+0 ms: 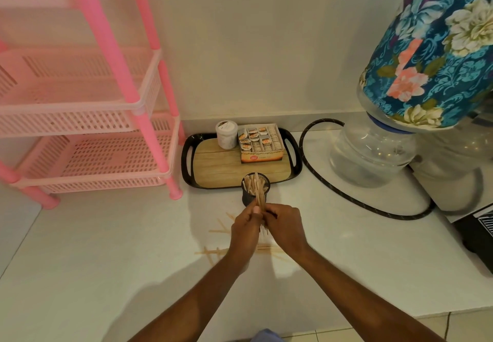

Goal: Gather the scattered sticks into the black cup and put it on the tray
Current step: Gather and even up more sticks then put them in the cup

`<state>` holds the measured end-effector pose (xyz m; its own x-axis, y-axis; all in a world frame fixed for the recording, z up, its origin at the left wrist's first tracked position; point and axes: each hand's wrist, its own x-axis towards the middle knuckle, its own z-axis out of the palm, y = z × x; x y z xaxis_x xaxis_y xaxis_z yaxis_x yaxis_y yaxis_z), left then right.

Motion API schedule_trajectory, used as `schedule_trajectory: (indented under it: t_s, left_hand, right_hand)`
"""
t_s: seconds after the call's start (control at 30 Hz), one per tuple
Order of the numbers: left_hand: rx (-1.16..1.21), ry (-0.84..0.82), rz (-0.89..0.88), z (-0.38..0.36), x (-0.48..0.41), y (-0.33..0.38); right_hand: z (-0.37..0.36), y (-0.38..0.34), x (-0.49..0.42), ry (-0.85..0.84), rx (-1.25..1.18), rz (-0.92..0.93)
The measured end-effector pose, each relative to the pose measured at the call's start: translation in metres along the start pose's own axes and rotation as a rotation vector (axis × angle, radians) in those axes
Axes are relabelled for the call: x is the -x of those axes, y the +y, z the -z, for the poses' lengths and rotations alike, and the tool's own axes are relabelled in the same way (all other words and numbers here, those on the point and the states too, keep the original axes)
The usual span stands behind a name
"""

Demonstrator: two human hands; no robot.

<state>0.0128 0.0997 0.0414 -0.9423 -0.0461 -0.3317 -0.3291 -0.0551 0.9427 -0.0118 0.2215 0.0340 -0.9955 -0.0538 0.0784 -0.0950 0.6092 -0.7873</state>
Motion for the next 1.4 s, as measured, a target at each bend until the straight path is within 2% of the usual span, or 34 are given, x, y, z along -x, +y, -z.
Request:
schedule_trajectory:
  t_s: [0.1,0.3,0.43,0.53,0.77,0.9,1.03,1.4]
  left_hand:
    - [-0.029,0.108,-0.056,-0.001,-0.007,0.005]
    - [-0.031,0.161,-0.146,-0.003,-0.021,0.034]
    - [0.016,0.123,-0.194,-0.002,-0.042,0.053]
    - [0.050,0.092,-0.240,-0.001,-0.060,0.064]
    - [0.055,-0.031,-0.206,0.008,-0.087,0.077]
    - [0.070,-0.039,-0.115,0.008,-0.091,0.070]
    - [0.192,-0.019,-0.051,0.009,-0.090,0.059]
    - [0.185,0.016,-0.108,0.025,-0.087,0.057]
  right_hand:
    - [0.002,-0.007,-0.004,0.019,0.006,0.040]
    - [0.006,-0.018,-0.030,0.034,-0.076,0.030]
    - [0.016,-0.031,-0.053,0.057,-0.145,0.078]
    - [0.022,-0.037,-0.074,0.086,-0.079,0.127]
    - [0.017,-0.038,-0.103,0.137,-0.015,0.169]
    - [0.007,-0.026,-0.104,0.101,0.013,0.106]
    - [0.000,-0.013,-0.096,0.030,0.061,0.104]
    - [0.022,0.006,-0.091,0.113,-0.020,-0.071]
